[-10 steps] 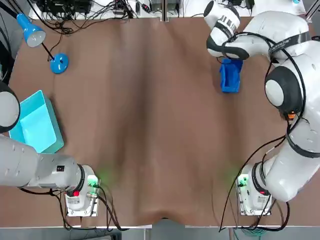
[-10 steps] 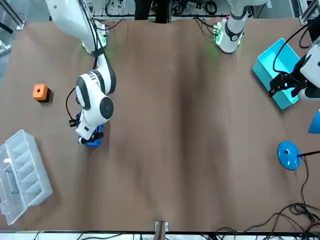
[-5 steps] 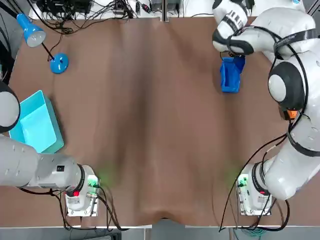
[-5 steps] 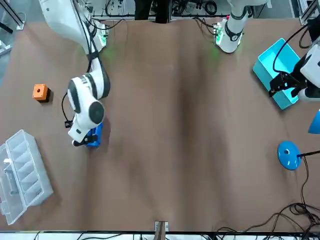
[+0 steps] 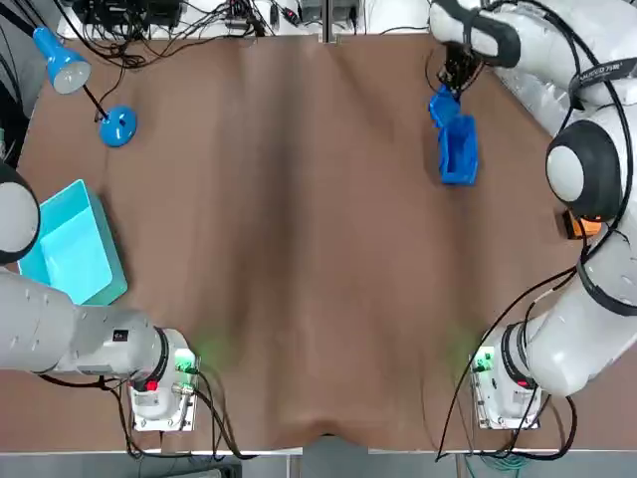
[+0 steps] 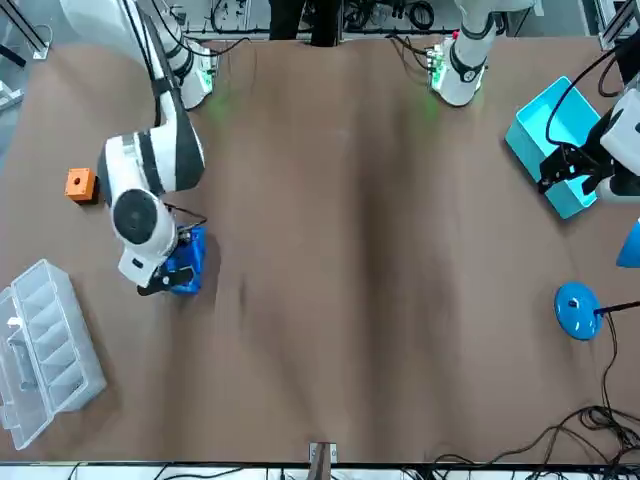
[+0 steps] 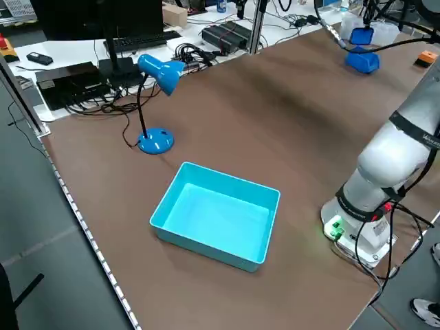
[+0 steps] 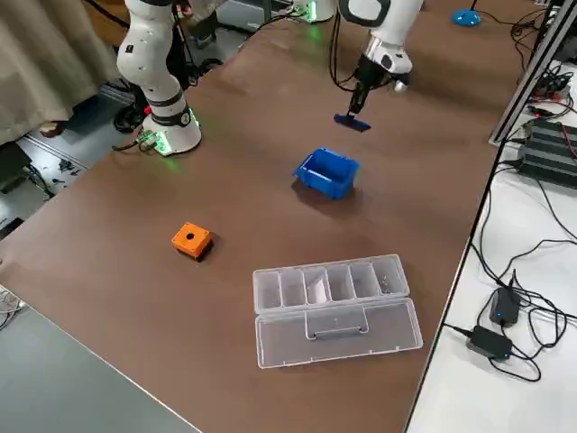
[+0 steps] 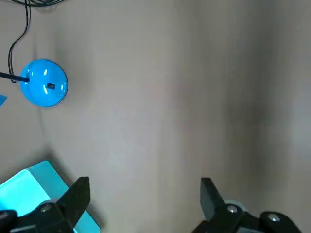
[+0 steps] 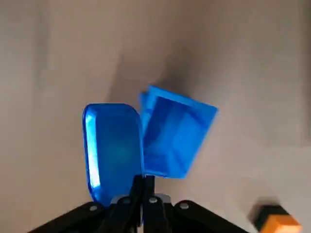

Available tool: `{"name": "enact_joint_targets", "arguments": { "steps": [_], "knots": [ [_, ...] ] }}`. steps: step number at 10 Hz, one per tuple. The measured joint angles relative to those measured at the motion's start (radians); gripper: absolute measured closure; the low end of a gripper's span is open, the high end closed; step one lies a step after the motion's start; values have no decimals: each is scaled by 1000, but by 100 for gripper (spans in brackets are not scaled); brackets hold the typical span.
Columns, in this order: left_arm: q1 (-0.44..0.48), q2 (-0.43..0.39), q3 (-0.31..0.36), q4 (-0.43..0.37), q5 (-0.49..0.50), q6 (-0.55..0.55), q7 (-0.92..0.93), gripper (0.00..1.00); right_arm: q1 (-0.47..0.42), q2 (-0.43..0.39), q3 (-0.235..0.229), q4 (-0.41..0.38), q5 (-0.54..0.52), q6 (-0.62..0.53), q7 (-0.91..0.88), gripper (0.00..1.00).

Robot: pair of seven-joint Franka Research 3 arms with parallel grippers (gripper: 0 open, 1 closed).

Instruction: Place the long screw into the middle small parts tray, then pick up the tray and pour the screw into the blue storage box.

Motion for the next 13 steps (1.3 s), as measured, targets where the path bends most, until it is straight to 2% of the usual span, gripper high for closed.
{"name": "enact_joint_targets", "arguments": {
  "steps": [4, 6, 8, 10, 13],
  "knots": [
    [0, 1, 0, 0, 0, 0, 0, 0, -5, 33, -1, 51, 471, 33, 1, 96],
    [0, 3, 0, 0, 0, 0, 0, 0, 4, 103, 6, 63, 651, 125, 1, 96],
    [0, 4, 0, 0, 0, 0, 0, 0, 58, 194, 15, 67, 840, 248, 0, 96],
    [0, 4, 0, 0, 0, 0, 0, 0, 156, 273, 20, 76, 938, 389, 1, 96],
    [0, 4, 0, 1, 0, 0, 0, 0, 231, 390, 20, 116, 941, 464, -81, 96]
  ]
}}
